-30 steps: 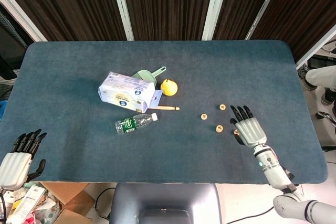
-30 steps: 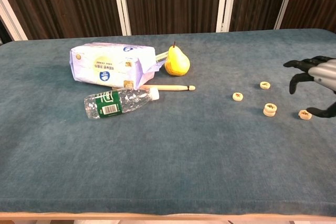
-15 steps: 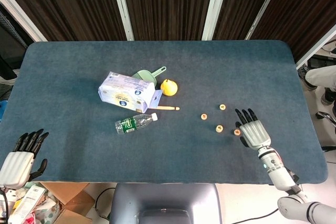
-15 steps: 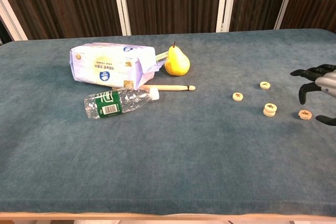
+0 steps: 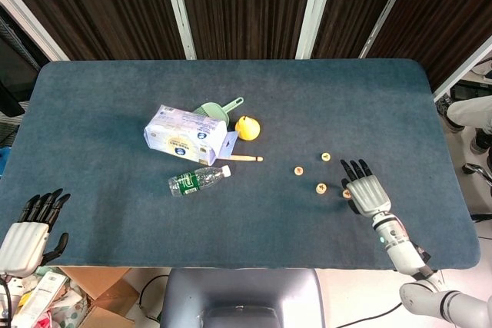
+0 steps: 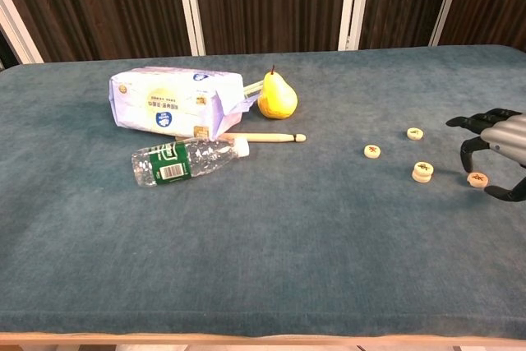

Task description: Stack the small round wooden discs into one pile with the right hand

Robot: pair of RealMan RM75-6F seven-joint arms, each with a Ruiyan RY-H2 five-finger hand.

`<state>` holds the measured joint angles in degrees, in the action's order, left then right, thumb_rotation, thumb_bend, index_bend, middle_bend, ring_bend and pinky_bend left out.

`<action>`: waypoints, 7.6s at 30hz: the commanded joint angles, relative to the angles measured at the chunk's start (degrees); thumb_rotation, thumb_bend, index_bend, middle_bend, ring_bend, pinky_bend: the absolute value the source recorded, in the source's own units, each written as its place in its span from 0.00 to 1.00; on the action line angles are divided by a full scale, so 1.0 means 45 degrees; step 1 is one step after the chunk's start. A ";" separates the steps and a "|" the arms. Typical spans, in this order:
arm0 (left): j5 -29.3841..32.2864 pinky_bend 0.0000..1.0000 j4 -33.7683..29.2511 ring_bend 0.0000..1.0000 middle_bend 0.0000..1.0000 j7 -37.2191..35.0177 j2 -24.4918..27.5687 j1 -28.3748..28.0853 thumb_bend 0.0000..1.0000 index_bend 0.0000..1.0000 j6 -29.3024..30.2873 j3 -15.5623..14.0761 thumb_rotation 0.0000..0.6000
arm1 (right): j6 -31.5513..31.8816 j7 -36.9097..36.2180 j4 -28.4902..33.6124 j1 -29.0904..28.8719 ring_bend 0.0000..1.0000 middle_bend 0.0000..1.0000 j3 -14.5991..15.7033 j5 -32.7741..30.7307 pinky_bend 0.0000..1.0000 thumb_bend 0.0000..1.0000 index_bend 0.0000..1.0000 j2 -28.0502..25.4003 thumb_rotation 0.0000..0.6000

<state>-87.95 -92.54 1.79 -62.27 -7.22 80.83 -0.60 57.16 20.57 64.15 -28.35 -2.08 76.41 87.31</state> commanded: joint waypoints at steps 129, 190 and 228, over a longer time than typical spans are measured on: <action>0.0368 0.00 -0.0098 0.00 0.00 -0.0430 0.0226 0.0118 0.50 0.00 0.0110 0.0174 1.00 | -0.1562 0.1897 -0.2634 -0.3237 0.00 0.01 -0.2380 -0.3027 0.00 0.49 0.59 0.3989 1.00; 0.0322 0.01 -0.0148 0.00 0.00 -0.0106 0.0087 0.0108 0.50 0.00 0.0085 0.0173 1.00 | 0.0028 -0.0150 0.1419 -0.1157 0.00 0.03 -0.0605 -0.0543 0.00 0.49 0.66 0.0080 1.00; 0.0397 0.01 -0.0213 0.00 0.00 -0.0189 0.0143 0.0096 0.50 0.00 0.0021 0.0185 1.00 | 0.0196 -0.0131 0.0481 -0.1055 0.00 0.04 -0.1463 -0.1528 0.00 0.47 0.49 0.0062 1.00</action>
<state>-86.17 -93.51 0.94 -61.62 -6.79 80.93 0.23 58.08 21.14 69.82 -32.70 -7.34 70.75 86.85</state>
